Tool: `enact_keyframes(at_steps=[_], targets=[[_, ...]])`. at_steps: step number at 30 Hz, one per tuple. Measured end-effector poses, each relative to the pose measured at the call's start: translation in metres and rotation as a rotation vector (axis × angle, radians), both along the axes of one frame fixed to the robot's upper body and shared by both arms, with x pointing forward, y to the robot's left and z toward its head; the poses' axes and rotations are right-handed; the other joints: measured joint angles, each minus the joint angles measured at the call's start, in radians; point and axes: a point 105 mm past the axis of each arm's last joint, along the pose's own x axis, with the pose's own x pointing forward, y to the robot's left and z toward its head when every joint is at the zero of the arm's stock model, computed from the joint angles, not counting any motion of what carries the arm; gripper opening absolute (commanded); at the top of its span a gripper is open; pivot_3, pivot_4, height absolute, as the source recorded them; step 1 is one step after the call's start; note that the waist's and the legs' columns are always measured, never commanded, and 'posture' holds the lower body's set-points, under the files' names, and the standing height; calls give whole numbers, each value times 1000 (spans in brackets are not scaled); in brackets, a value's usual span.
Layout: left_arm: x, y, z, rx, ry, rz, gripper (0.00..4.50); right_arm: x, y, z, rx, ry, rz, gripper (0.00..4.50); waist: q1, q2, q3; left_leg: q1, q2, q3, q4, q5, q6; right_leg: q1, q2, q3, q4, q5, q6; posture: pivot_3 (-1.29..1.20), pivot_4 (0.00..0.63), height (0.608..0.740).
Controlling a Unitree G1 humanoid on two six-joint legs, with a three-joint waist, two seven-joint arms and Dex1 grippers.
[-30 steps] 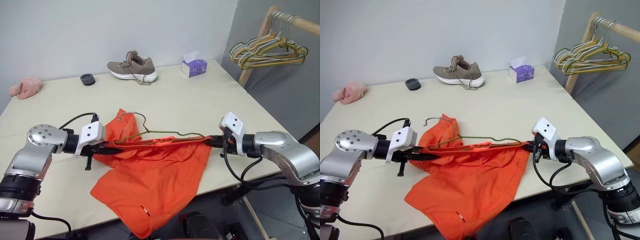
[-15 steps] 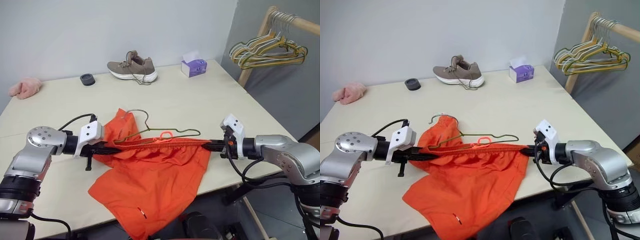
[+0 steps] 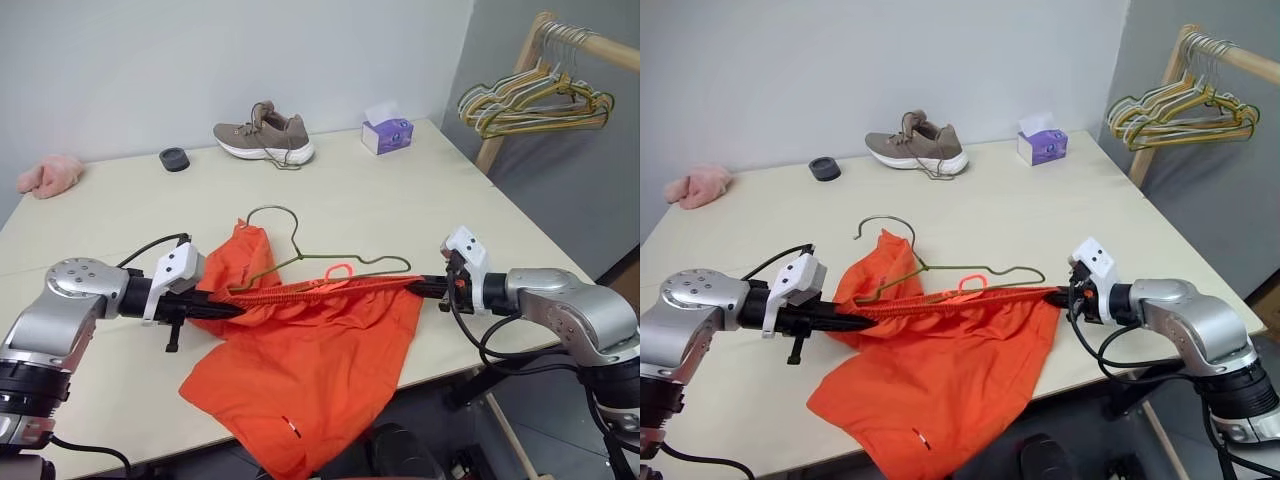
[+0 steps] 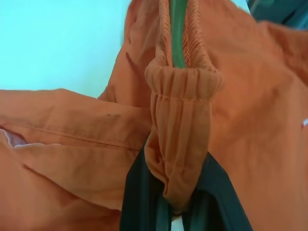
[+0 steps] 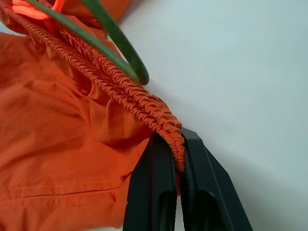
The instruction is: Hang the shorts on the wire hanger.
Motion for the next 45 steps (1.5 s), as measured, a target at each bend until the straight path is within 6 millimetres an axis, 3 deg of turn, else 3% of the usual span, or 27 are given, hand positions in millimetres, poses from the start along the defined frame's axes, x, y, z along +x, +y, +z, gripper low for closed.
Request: enact_keyframes(at_steps=[13, 21, 25, 31, 45], targets=[[4, 6, -8, 62, -23, -15, 0, -4, 4, 4, -7, -10, 33, 16, -1, 0, 0, 0, 0, 0, 0, 0, 0, 0, 0, 0, 0, 0, 0, -240, 39, 740], [14, -5, 2, -69, -6, 56, 0, -4, -4, 0, -28, 16, 8, 16, 0, 0, 0, 0, 0, 0, 0, 0, 0, 0, 0, 0, 0, 0, 0, -237, 39, 740], [9, -13, 9, -124, 9, 42, 0, -2, -8, -4, -29, 29, -11, 16, -2, 0, 0, 0, 0, 0, 0, 0, 0, 0, 0, 1, 0, 0, 0, -236, 39, 740], [-9, -16, 2, -96, 67, -21, 0, 0, -11, -6, -26, 40, -24, 16, -1, 0, 0, 0, 0, 0, 0, 0, 0, 0, 0, 0, 0, 0, 0, -234, 40, 740], [-5, -5, -6, 1, 20, -30, 0, -2, -7, -3, -22, 26, -1, 16, 0, 0, 0, 0, 0, 1, 0, 0, 0, 0, 0, 0, 0, 0, 0, -240, 43, 740]])
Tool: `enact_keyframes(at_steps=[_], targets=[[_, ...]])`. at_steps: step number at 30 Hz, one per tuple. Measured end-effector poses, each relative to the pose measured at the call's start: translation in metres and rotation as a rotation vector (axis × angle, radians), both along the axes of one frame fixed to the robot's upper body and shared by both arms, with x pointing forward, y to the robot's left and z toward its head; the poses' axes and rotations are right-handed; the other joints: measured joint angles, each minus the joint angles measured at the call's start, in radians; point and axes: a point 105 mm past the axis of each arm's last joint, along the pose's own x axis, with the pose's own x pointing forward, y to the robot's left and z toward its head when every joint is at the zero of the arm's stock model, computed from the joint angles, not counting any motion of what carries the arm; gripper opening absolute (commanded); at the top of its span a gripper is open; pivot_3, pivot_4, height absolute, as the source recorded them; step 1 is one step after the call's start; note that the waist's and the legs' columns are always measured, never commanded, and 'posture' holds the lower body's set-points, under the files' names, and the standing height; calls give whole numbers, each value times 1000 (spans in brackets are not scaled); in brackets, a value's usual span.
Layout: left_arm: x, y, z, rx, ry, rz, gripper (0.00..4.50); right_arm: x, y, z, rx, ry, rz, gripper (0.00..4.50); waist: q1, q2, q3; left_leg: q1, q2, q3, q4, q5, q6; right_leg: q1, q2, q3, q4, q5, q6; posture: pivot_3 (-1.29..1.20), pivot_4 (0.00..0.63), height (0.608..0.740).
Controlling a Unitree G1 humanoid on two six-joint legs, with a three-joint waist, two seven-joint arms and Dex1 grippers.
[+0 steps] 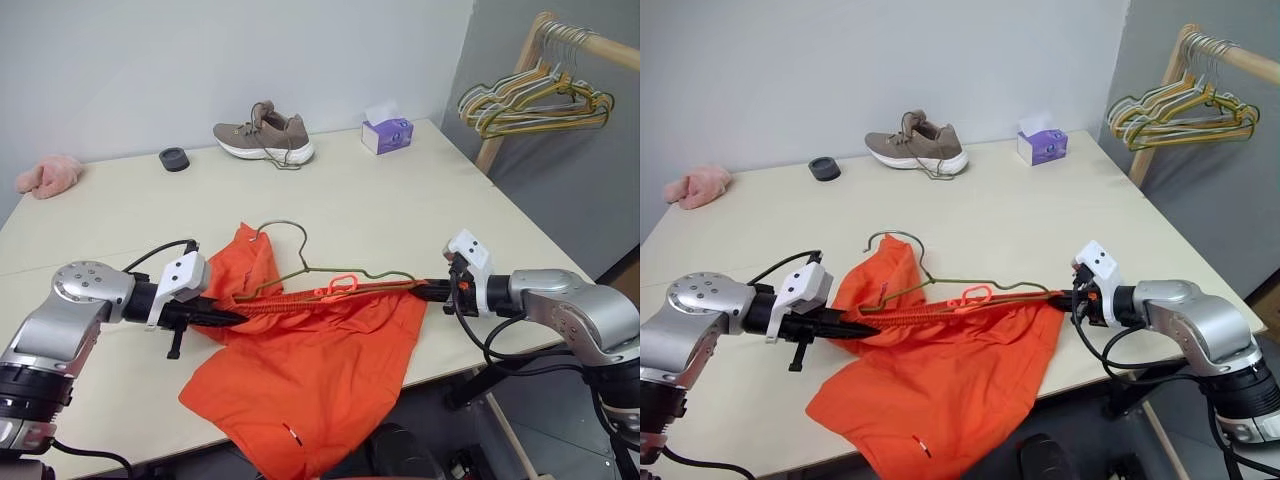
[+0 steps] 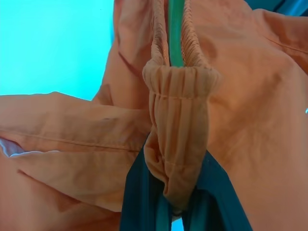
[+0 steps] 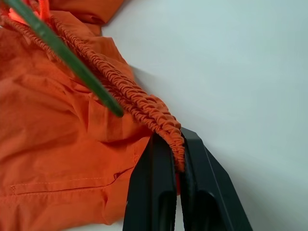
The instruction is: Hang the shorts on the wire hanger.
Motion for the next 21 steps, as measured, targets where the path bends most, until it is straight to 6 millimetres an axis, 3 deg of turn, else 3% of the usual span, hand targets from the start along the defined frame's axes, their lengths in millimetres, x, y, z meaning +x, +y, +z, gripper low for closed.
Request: enact_keyframes(at_steps=[21], targets=[[3, 4, -4, 23, -27, 20, 0, -5, 2, 6, -17, -20, 38, 16, 0, 0, 0, 0, 0, -1, 0, 0, 0, 0, 0, 0, 0, 0, 0, -244, 38, 740]])
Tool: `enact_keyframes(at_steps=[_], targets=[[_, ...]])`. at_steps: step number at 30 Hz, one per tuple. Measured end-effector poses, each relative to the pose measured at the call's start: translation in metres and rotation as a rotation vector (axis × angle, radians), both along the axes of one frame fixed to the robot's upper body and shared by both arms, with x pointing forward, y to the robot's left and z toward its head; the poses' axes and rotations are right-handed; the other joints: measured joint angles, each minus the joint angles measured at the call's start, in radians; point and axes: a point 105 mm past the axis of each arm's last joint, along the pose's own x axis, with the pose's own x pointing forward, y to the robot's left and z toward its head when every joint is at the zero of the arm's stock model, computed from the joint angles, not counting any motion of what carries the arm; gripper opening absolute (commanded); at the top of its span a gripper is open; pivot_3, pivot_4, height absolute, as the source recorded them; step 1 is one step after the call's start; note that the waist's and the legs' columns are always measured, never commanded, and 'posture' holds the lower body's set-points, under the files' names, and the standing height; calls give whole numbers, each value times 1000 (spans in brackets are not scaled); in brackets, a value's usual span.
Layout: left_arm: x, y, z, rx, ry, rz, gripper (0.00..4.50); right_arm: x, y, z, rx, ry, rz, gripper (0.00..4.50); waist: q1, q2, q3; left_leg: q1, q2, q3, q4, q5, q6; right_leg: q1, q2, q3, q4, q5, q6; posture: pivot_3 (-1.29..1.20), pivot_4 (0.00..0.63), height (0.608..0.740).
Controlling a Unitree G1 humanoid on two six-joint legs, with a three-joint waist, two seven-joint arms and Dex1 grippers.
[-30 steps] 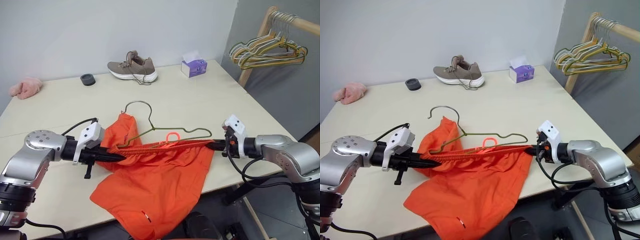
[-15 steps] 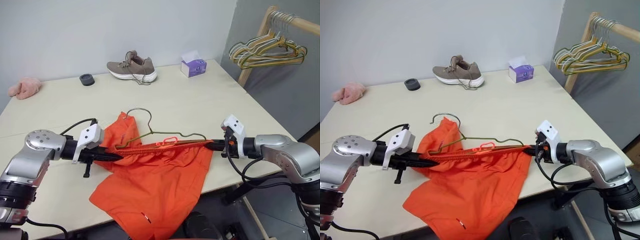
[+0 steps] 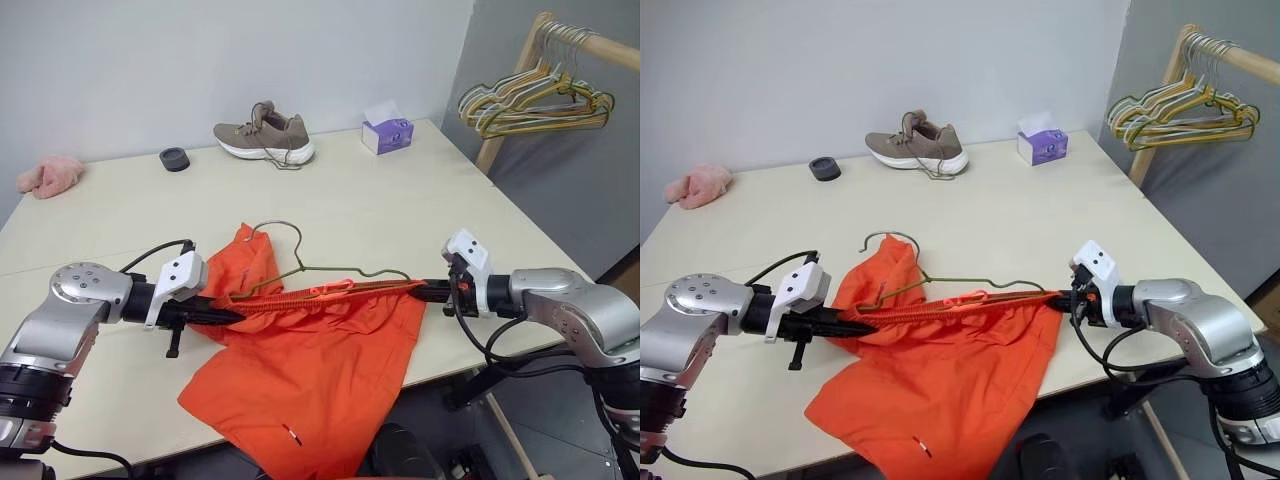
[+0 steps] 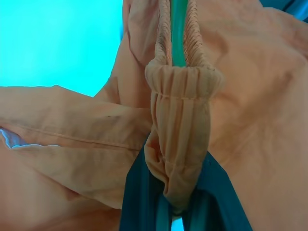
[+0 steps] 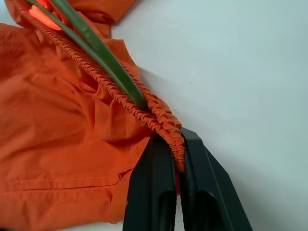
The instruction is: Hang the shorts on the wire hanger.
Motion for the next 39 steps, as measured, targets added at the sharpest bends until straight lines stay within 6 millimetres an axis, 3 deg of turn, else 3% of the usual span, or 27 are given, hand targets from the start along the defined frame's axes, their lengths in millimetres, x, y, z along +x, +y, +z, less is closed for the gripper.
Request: enact_keyframes(at_steps=[19, 25, 31, 39], targets=[[18, 2, -13, 163, -152, 16, 0, -5, 4, 7, -149, -119, 118, 16, -3, 0, 0, 0, 0, 0, 0, 0, 0, 0, 0, 0, 0, 0, 0, -249, 35, 740], [23, -9, -17, 171, -163, 44, 0, 8, 24, 30, -256, -301, 189, 16, -3, 0, 0, 0, 0, -1, 0, 0, 0, -1, 0, 0, 0, 0, 0, -251, 37, 740], [27, -12, -23, 194, -172, 64, 0, 4, 33, 29, -300, -334, 265, 16, -3, 0, 0, -1, 1, -1, 0, 0, 0, -1, -2, 1, 0, 0, 0, -255, 38, 740], [33, -18, -29, 185, -168, 112, 0, 1, 37, 31, -311, -364, 283, 2578, -3, 0, 0, -1, 0, -2, 0, 0, 0, -1, -1, 0, 0, 0, 0, -253, 40, 740]])
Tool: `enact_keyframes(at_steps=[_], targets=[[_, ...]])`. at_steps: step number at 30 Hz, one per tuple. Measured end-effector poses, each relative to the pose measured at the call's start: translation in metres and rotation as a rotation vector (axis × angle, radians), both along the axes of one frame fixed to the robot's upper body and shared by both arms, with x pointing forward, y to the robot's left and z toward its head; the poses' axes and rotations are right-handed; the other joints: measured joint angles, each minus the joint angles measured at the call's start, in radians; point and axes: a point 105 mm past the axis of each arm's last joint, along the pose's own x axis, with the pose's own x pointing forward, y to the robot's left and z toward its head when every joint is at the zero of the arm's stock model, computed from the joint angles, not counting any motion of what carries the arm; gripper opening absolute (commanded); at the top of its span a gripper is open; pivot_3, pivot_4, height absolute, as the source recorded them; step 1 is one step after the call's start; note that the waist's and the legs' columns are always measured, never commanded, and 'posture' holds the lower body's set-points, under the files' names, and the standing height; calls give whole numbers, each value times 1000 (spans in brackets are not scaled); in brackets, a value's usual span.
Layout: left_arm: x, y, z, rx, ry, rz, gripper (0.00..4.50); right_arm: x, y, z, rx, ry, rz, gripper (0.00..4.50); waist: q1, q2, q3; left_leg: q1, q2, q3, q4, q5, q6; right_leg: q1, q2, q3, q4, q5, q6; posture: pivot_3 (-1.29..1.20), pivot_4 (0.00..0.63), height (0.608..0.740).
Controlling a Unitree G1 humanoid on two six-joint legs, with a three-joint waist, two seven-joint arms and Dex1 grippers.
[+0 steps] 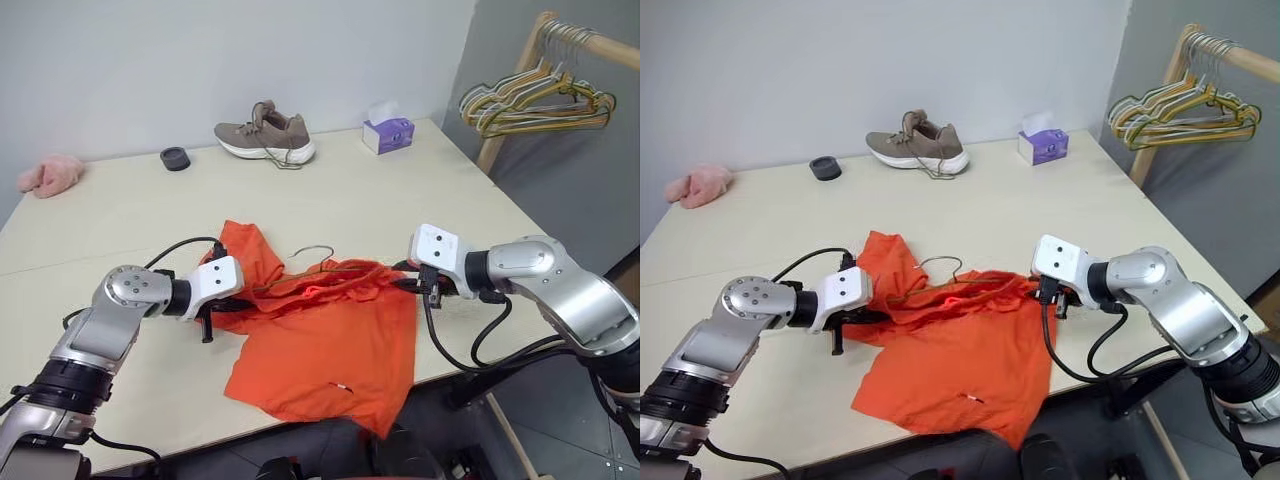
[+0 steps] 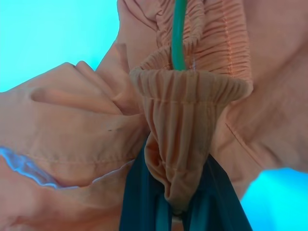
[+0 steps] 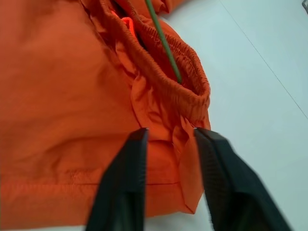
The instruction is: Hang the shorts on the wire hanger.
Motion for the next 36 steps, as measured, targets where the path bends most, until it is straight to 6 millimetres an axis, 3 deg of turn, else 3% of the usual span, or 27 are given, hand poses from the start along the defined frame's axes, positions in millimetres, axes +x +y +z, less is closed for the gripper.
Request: enact_keyframes(at_steps=[2, 10, 17, 25, 32, 36], targets=[[-2, -1, -2, -2, 8, -4, 0, -1, -6, -3, -8, 9, -19, 3250, 0, 0, 0, 0, 0, 0, 0, 0, 0, 0, 0, 0, 0, 0, 0, -253, 41, 740], [-10, -5, -5, -17, 50, -39, 0, 19, -36, -15, -51, -19, -165, 3250, -1, 0, 0, 0, 0, 1, 0, 0, 0, 0, 0, 0, 0, 0, 0, -259, 38, 740], [-10, -5, -3, -8, 46, -61, 0, 22, -14, -42, -69, 53, -72, 3250, -3, 0, 0, 1, 0, 0, 0, 0, 0, 0, 1, 0, 0, 0, 0, -245, 34, 740], [-11, -4, -5, -6, 54, -64, 0, 35, 3, -39, -70, 43, -14, 3250, -4, 0, 0, 1, 0, 0, 0, 0, 0, 0, 0, 0, 1, 0, 0, -247, 29, 740], [-12, -6, -5, -12, 66, -80, 0, 38, 14, -58, -170, 100, 87, 3250, -5, 0, 0, 1, 0, -1, 1, 0, 0, 0, 0, 0, 1, 0, 0, -250, 25, 740], [-13, -8, -5, -17, 71, -90, 0, 42, 24, -56, -172, 100, 114, 2314, -7, 0, 0, 1, 0, -1, 1, 0, 0, 0, -1, 0, 1, 0, 0, -247, 20, 740]])
